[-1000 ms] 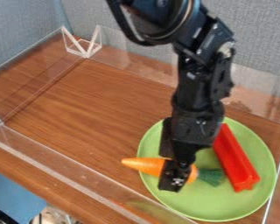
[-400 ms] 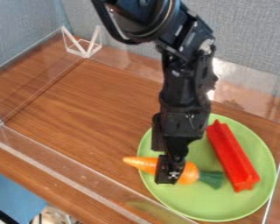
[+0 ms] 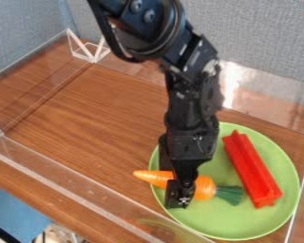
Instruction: Move the carrot from the green plate to the table
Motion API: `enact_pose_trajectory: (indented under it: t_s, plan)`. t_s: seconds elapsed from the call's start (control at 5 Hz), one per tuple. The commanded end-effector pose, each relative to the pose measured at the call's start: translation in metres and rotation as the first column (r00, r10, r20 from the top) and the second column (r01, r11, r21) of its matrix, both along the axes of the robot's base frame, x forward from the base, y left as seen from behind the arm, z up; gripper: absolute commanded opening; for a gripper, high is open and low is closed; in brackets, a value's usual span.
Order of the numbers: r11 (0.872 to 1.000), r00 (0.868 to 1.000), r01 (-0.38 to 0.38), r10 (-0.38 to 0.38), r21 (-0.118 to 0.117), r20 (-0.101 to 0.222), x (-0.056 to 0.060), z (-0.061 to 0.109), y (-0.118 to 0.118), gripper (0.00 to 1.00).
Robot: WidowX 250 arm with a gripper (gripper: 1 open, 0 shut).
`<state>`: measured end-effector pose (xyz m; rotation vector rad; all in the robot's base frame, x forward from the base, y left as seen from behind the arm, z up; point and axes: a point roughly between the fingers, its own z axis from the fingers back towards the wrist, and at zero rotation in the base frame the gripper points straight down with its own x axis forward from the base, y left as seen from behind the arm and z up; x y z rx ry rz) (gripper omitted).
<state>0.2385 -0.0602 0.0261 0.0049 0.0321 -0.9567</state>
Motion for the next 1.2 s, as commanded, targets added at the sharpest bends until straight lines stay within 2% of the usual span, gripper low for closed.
enact_pose_trajectory:
  t_s: [0.0, 0.2, 0.4, 0.8, 1.0]
  plan:
    - [1.000, 1.000, -0.014, 0.014, -0.012, 0.010, 0.006, 0.002, 0.010, 0.00]
    - [1.000, 1.000, -0.020, 0.020, -0.016, -0.008, 0.007, 0.001, 0.016, 0.00]
    - [0.999, 0.999, -0.029, 0.028, -0.026, -0.027, 0.007, 0.000, 0.022, 1.00]
    - [0.983, 0.983, -0.178, 0.176, -0.041, -0.058, 0.003, 0.001, 0.030, 1.00]
    - [0.992, 0.991, -0.116, 0.112, -0.049, -0.072, 0.009, -0.001, 0.028, 0.00]
